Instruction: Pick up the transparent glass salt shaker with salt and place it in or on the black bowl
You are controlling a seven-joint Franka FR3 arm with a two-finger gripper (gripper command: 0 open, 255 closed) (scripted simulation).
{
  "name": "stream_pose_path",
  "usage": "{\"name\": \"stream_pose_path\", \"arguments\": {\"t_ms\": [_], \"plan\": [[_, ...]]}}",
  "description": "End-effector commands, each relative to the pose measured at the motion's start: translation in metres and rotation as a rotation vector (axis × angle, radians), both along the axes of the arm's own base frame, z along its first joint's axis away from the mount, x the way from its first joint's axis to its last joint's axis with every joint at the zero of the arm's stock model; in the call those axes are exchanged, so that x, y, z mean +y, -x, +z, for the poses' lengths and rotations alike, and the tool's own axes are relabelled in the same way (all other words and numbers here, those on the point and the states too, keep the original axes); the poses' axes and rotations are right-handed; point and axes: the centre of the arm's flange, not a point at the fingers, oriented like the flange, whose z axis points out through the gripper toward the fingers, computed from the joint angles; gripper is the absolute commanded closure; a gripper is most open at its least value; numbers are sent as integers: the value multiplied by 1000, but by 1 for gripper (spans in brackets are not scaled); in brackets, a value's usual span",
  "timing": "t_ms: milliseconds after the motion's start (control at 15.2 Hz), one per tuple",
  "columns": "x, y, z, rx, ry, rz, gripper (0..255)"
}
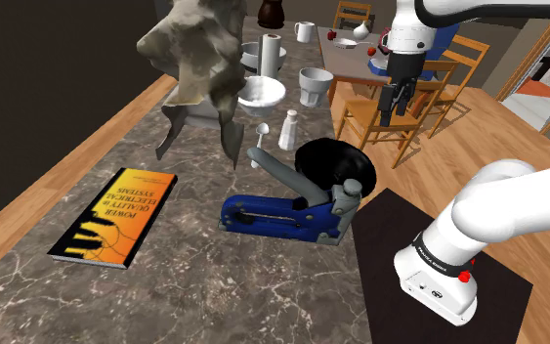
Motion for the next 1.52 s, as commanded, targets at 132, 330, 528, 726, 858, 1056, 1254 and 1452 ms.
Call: {"name": "stream_pose_path", "arguments": {"t_ms": [132,330,528,726,858,1056,1254,1452], "plan": [[16,-22,-2,9,-6,11,0],[40,-55,-4,22,-14,28,0],[65,-87,-7,35,-22,45,0],[90,-118,-10,48,-31,62,0],[107,-139,-12,56,-37,73,0],[134,-170,-15,69,-45,90,0],[161,-201,-18,82,-53,107,0],[180,-223,-21,92,-60,119,0]]}}
